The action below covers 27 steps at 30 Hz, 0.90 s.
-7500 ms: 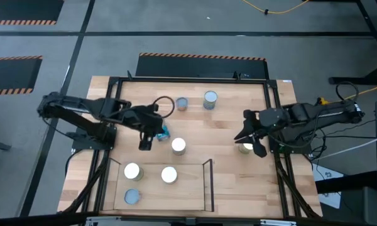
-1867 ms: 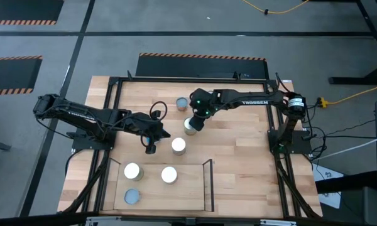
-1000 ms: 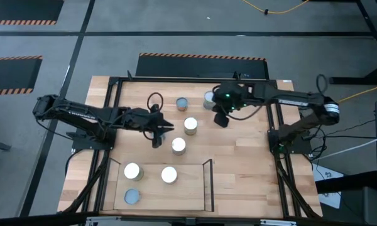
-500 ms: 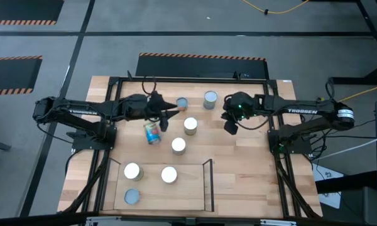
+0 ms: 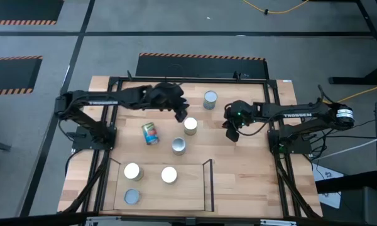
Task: Pick and place cans onto a shelf
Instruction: Move the canned orange on the shelf
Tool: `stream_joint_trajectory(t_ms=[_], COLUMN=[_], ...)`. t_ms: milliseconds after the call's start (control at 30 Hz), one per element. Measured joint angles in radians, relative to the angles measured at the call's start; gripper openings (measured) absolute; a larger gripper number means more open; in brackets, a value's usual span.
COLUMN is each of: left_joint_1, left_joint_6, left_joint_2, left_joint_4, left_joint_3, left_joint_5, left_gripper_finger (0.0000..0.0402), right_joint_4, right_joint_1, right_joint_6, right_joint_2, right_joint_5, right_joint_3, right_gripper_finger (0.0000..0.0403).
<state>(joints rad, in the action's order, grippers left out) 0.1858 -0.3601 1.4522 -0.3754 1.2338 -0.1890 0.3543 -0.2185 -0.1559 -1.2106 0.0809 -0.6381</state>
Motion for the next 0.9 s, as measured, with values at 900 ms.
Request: stream_joint_trajectory(t_ms=[900], left_joint_1=[0.036], left_joint_6=[-0.136], left_joint_2=[0.296], left_joint_4=[-0.222], left_joint_3=[0.082], left_joint_5=[0.159], left_gripper_finger=[0.0135], right_joint_4=[-0.202], right_joint_1=[0.0], right_joint_6=[0.003], right_joint_2=[0.0], right_joint_5=[0.0], right_joint_3=[0.155], right_gripper_finger=[0.0059])
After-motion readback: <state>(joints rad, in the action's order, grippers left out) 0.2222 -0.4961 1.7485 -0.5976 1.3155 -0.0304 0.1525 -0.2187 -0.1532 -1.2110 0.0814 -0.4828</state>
